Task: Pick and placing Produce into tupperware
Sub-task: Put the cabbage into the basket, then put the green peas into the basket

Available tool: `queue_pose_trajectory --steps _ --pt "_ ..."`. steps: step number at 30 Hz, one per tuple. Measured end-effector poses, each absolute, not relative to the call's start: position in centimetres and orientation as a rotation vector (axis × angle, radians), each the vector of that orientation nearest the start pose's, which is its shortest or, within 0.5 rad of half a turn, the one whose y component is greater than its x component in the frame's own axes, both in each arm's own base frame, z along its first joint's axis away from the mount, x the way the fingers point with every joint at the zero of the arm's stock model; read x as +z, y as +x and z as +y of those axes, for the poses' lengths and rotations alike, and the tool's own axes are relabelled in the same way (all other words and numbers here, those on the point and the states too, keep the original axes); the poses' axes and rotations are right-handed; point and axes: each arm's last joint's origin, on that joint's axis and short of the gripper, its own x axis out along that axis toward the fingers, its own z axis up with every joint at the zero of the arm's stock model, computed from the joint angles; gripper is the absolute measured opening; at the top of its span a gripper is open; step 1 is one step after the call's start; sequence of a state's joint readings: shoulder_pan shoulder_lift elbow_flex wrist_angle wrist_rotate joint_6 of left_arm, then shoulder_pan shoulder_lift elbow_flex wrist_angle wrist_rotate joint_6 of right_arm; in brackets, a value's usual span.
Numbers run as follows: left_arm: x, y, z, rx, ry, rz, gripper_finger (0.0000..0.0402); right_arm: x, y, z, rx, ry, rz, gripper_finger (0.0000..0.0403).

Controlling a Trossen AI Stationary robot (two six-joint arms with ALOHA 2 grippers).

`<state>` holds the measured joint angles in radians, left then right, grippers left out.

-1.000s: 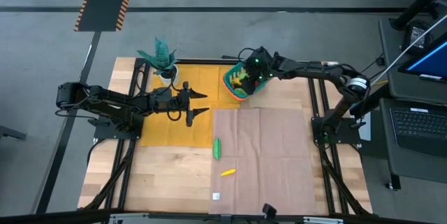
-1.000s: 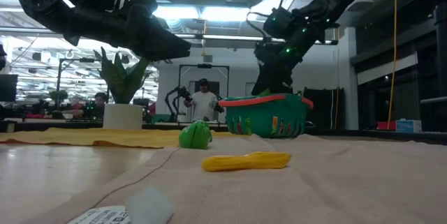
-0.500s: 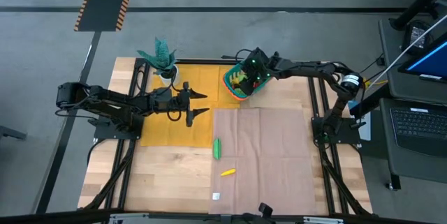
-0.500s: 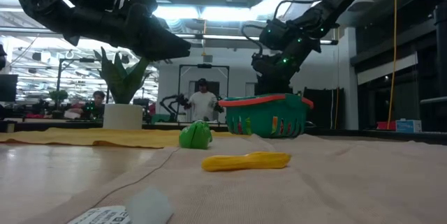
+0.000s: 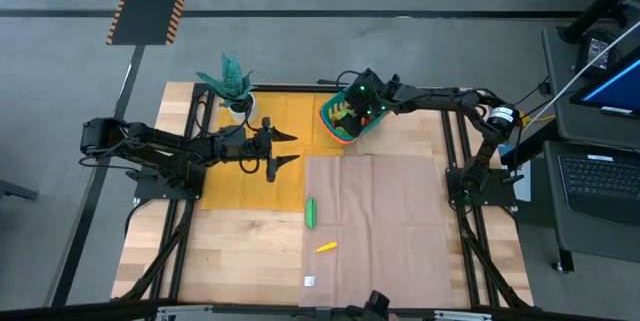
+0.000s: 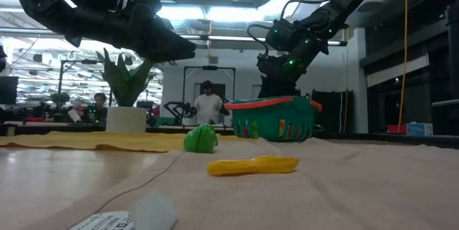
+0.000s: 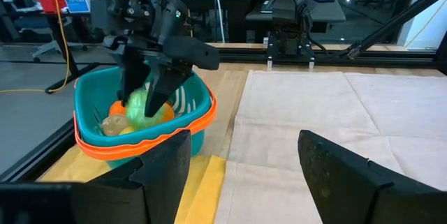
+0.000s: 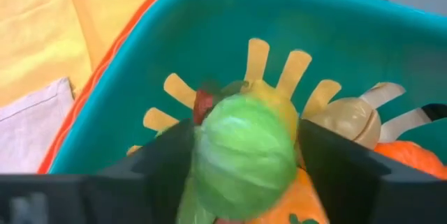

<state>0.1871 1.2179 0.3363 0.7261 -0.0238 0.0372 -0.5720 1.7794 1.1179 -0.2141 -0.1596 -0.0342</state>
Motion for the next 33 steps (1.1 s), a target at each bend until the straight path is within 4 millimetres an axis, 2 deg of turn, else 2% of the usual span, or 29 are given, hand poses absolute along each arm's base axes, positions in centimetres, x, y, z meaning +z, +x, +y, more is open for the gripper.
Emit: queue_pose_trajectory --steps 3,7,12,18,21,24,28,33 --pt "18.5 22.2 4.3 0.208 0.024 0.159 0.0256 18.5 31.1 -19.4 -0.371 0.281 0.825 0.0317" --pt "18.5 22.2 4.3 0.208 0.024 0.159 0.0256 18.6 31.2 -19.5 -0.386 0.308 0.811 0.0357" --pt "18.5 22.2 4.3 0.208 0.025 0.159 0.0256 19.3 31.1 -19.5 -0.405 0.357 0.806 0.0365" --pt "18.5 22.2 4.3 0.207 0.052 0.162 0.0256 22.5 30.7 -18.5 -0.365 0.264 0.747 0.0366" --pt "18.5 22.2 4.3 0.206 0.059 0.162 0.0256 23.9 29.9 -17.1 -0.363 0.215 0.708 0.0366" --pt "18.5 22.2 4.3 0.206 0.059 0.162 0.0256 24.2 28.5 -15.4 -0.405 0.174 0.692 0.0366" --pt "18.5 22.2 4.3 0.206 0.045 0.160 0.0256 22.8 26.8 -12.4 -0.448 0.131 0.553 0.0366" --pt "18.5 22.2 4.3 0.206 0.044 0.160 0.0256 20.6 25.0 -9.2 -0.365 0.057 0.400 0.0365"
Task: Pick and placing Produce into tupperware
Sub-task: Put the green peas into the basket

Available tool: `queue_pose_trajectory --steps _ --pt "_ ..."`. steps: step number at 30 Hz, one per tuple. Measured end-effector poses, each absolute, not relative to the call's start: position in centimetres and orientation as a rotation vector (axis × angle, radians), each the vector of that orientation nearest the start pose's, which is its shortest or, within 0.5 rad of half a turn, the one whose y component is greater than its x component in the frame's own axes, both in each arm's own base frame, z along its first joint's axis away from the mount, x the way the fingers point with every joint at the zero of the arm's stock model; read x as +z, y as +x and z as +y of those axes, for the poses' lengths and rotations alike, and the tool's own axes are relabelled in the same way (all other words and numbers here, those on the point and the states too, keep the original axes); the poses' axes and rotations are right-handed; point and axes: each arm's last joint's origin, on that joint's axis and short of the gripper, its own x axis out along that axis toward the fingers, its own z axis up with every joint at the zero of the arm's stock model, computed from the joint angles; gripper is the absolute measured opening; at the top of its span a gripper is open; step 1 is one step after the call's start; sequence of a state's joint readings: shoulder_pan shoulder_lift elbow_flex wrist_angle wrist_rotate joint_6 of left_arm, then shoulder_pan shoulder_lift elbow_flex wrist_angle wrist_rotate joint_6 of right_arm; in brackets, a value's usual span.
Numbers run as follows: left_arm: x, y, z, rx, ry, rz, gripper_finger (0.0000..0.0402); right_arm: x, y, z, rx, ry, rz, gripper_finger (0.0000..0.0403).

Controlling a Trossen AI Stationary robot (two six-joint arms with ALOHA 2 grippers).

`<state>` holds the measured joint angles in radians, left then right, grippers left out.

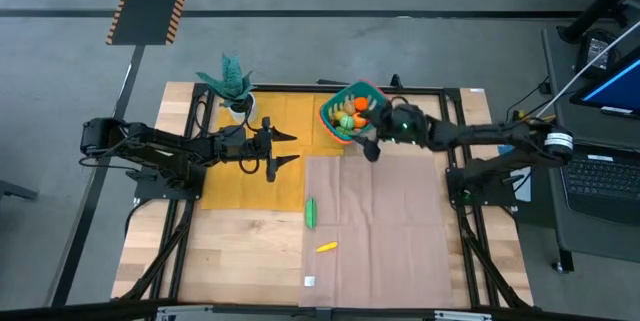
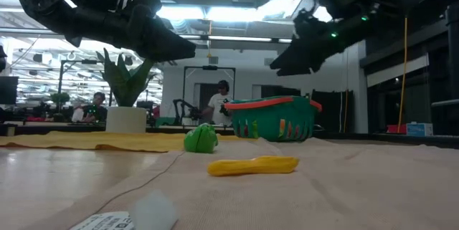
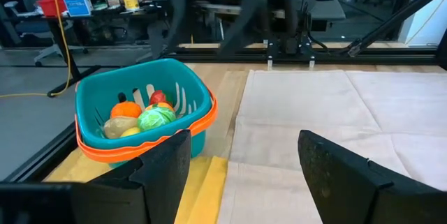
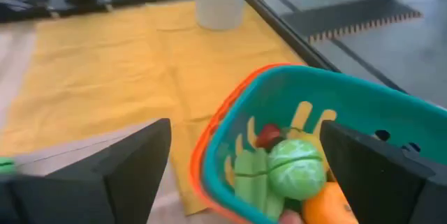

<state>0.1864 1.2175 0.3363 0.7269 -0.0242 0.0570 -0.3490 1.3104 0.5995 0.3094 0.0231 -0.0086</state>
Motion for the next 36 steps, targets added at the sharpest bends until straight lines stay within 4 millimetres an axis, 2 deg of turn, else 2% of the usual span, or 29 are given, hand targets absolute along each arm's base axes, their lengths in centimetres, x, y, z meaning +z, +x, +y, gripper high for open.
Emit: queue_pose_trajectory --steps 6,11,15,20,23,26,32,36 --pt "18.5 22.2 4.3 0.206 0.043 0.160 0.0256 18.6 24.0 -5.7 -0.249 0.025 0.322 0.0365" --pt "18.6 22.2 4.3 0.206 0.043 0.159 0.0256 18.1 23.8 -3.8 -0.178 0.007 0.248 0.0365" --pt "18.6 22.3 4.1 0.196 0.041 0.159 0.0256 17.7 23.7 -3.0 -0.142 -0.027 0.277 0.0365" --pt "18.6 22.5 2.7 0.051 0.051 0.155 0.0256 17.7 23.7 -2.6 -0.120 -0.052 0.275 0.0365" --pt "18.6 22.5 2.5 0.051 0.061 0.148 0.0256 17.7 23.7 -2.6 -0.121 -0.052 0.271 0.0365" --pt "18.5 22.5 2.2 0.112 -0.040 0.156 0.0256 17.7 23.7 -2.6 -0.122 -0.052 0.273 0.0365" --pt "18.1 22.4 -0.8 0.287 -0.017 0.188 0.0255 17.7 23.7 -2.6 -0.121 -0.053 0.273 0.0365" --pt "18.1 21.9 -3.7 0.313 -0.021 0.176 0.0255 17.7 23.7 -2.6 -0.121 -0.054 0.275 0.0365"
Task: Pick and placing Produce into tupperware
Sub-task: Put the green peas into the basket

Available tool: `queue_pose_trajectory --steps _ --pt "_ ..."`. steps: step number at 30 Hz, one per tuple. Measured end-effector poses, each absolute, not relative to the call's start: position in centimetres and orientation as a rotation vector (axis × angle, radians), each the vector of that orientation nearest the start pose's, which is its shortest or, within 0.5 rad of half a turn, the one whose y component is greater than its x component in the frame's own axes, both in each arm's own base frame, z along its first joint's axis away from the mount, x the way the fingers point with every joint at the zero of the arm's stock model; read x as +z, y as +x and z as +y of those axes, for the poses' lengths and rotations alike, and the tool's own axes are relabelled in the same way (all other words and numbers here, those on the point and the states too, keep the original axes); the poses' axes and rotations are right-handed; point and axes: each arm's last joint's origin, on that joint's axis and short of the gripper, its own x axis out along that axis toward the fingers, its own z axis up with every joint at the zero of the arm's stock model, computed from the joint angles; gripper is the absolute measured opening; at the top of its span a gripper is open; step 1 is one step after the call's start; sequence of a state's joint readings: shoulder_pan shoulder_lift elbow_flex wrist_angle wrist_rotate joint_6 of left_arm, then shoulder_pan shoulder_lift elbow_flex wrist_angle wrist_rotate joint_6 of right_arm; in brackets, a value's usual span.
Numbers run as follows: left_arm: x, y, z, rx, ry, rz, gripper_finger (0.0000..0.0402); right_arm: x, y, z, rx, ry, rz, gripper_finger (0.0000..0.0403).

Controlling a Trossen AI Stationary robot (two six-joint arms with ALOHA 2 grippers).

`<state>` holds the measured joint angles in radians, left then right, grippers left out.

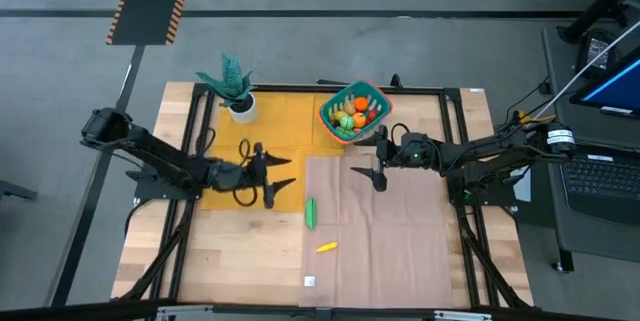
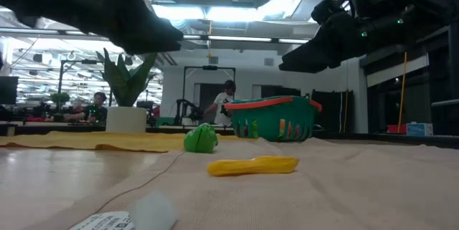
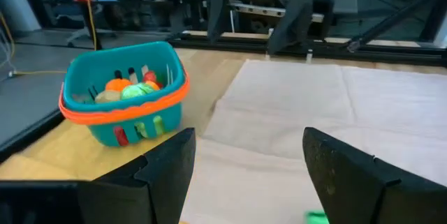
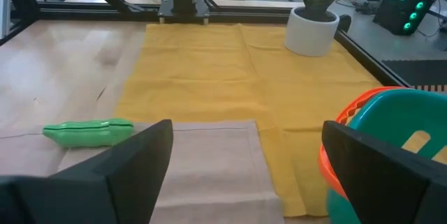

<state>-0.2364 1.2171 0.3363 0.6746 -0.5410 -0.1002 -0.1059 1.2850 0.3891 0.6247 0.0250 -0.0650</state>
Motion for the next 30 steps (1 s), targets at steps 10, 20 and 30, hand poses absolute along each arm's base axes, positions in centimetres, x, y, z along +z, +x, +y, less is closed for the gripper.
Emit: queue_pose_trajectory --steps 10,20,30 --pt "18.1 21.9 -10.8 0.395 -0.050 0.230 0.0256 17.7 23.8 -2.2 -0.107 -0.041 0.276 0.0365" --pt "18.3 26.5 -15.1 0.508 -0.158 0.291 0.0256 17.7 23.8 -1.6 -0.082 -0.034 0.275 0.0365" --pt "19.0 29.8 -16.5 0.703 -0.314 0.311 0.0256 17.7 23.8 -1.6 -0.084 -0.027 0.275 0.0365"
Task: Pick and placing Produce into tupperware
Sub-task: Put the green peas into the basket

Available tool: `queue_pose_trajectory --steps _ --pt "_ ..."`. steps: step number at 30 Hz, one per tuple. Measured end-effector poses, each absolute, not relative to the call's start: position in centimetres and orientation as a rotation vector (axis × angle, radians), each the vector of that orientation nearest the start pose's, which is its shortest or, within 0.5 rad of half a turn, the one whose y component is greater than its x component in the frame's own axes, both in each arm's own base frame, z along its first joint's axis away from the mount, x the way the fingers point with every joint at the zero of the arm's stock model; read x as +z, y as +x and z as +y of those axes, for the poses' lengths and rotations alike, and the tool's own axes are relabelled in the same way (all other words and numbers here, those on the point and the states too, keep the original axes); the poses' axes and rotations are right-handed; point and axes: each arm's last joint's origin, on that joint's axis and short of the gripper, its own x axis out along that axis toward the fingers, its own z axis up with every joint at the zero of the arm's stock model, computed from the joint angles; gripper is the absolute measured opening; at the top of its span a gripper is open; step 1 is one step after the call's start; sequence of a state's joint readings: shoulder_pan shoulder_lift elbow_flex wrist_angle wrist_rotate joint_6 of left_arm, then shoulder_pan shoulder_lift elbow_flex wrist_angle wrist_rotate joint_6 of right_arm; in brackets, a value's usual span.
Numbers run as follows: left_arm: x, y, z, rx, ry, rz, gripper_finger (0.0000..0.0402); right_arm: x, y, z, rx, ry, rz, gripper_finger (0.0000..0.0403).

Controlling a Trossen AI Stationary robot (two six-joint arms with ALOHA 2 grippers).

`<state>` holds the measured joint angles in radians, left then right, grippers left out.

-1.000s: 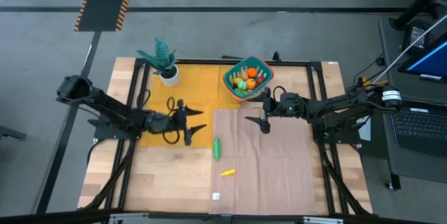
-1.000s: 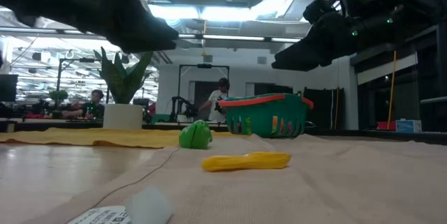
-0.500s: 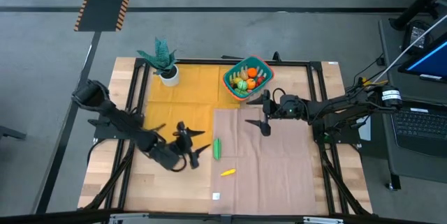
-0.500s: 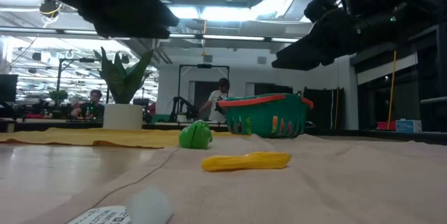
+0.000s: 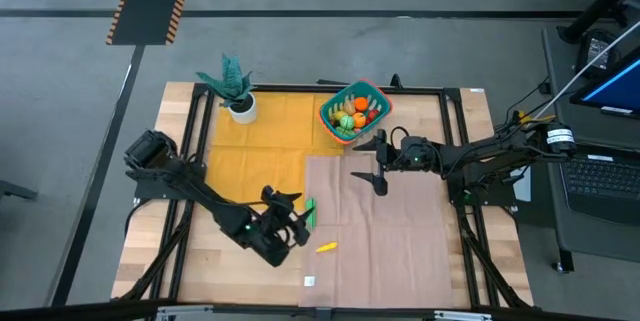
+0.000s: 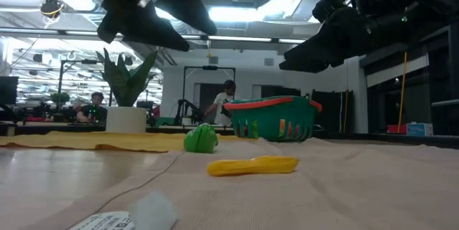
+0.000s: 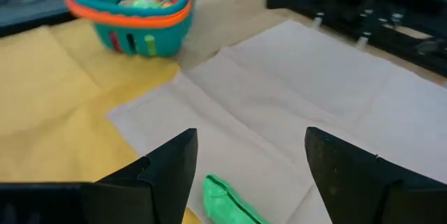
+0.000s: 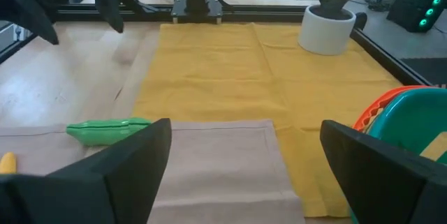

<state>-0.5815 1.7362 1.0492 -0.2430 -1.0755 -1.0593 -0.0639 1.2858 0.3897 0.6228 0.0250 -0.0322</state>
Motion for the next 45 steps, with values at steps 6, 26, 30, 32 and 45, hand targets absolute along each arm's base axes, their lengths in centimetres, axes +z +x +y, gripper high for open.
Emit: queue_pose_trajectory --steps 6,26,30,32,45 --pt "18.6 31.8 -16.6 0.773 -0.386 0.363 0.0256 17.6 23.8 -1.6 -0.083 -0.032 0.281 0.0365" --pt "18.6 38.0 -17.5 1.056 -0.495 0.767 0.0256 17.6 23.8 -1.7 -0.072 -0.136 0.294 0.0365" --pt "18.5 38.2 -17.7 1.068 -0.551 0.787 0.0256 17.6 23.8 -1.7 -0.072 -0.137 0.294 0.0365" --pt "18.4 38.2 -17.7 1.068 -0.572 0.805 0.0256 17.5 23.8 -1.7 -0.072 -0.137 0.295 0.0365" --pt "18.4 38.3 -18.0 1.039 -0.574 0.809 0.0256 17.4 23.7 -1.7 -0.071 -0.134 0.313 0.0365"
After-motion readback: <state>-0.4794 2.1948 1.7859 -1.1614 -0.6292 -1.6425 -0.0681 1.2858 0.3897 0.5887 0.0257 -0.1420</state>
